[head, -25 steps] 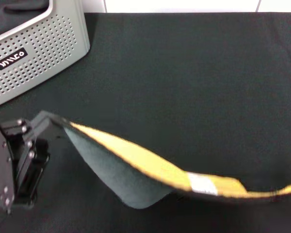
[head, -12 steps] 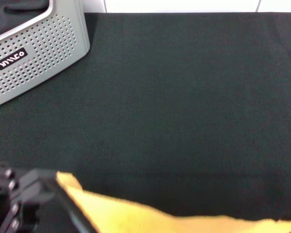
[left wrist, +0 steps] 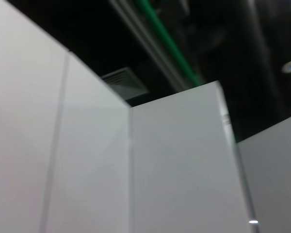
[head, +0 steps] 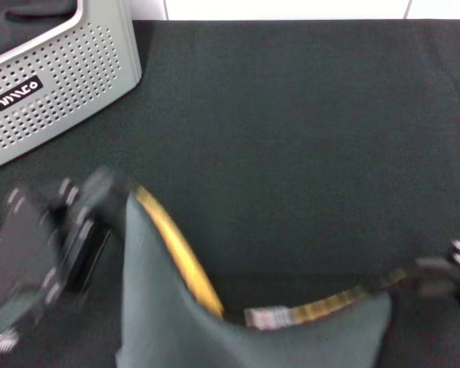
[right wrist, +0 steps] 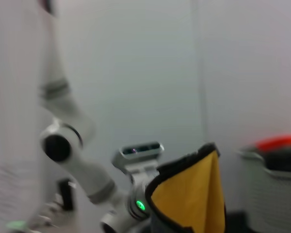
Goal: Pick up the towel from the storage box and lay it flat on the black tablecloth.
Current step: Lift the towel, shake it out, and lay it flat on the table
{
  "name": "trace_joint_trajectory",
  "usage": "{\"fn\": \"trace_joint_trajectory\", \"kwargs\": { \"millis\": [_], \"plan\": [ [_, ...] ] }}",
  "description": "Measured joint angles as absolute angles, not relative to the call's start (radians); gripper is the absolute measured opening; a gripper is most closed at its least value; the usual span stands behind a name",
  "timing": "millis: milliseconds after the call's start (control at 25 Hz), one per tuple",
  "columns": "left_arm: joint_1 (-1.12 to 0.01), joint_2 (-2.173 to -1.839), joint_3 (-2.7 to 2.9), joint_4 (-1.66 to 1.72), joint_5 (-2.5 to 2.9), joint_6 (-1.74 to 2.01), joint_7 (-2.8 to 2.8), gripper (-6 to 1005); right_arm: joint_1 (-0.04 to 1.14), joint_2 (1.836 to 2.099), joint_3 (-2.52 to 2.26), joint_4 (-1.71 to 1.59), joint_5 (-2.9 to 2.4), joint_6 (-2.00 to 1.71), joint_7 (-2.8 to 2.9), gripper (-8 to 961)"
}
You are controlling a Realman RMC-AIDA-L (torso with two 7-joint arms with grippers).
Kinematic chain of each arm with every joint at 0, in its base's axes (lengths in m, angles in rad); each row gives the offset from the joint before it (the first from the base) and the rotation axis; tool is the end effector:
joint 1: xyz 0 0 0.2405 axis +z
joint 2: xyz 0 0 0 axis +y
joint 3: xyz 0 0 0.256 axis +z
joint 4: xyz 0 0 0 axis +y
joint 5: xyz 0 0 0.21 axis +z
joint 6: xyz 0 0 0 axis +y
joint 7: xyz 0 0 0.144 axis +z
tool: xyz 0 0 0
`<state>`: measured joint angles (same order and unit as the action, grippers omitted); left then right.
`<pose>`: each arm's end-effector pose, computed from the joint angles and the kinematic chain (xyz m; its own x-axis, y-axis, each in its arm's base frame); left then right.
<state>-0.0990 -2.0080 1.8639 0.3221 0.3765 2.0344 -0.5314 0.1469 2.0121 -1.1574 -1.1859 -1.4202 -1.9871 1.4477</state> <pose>-0.2688 0.1666 0.0068 0.2924 -0.2430 0.9249 0.3669 -0.8646 -0.3432 0.2108 0.2212 0.0606 0.7474 -0.0511 -0.6624 -0.0181 -0.9982 0.0566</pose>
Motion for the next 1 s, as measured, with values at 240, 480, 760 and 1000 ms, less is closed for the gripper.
{"fn": "trace_joint_trajectory", "kwargs": {
  "millis": [240, 480, 760, 1000],
  "plan": [
    [-0.431, -2.084, 1.804, -0.064, 0.354, 1.919, -0.437, 5, 0.268, 2.014, -1.165, -0.996, -1.529, -1.748, 1.411, 29],
    [-0.489, -2.099, 1.800, 0.085, 0.348, 1.528, -0.398, 4, 0.394, 2.005, -1.155, -0.833, -1.590, -1.501, 1.402, 30],
    [-0.508, -2.105, 1.790, 0.205, 0.291, 1.248, -0.290, 4, 0.440, 1.996, -1.154, -0.806, -1.624, -1.316, 1.448, 31],
    [-0.552, -2.106, 1.791, 0.208, 0.245, 1.113, -0.213, 4, 0.479, 1.983, -1.154, -0.757, -1.662, -1.218, 1.493, 32]
  ]
}}
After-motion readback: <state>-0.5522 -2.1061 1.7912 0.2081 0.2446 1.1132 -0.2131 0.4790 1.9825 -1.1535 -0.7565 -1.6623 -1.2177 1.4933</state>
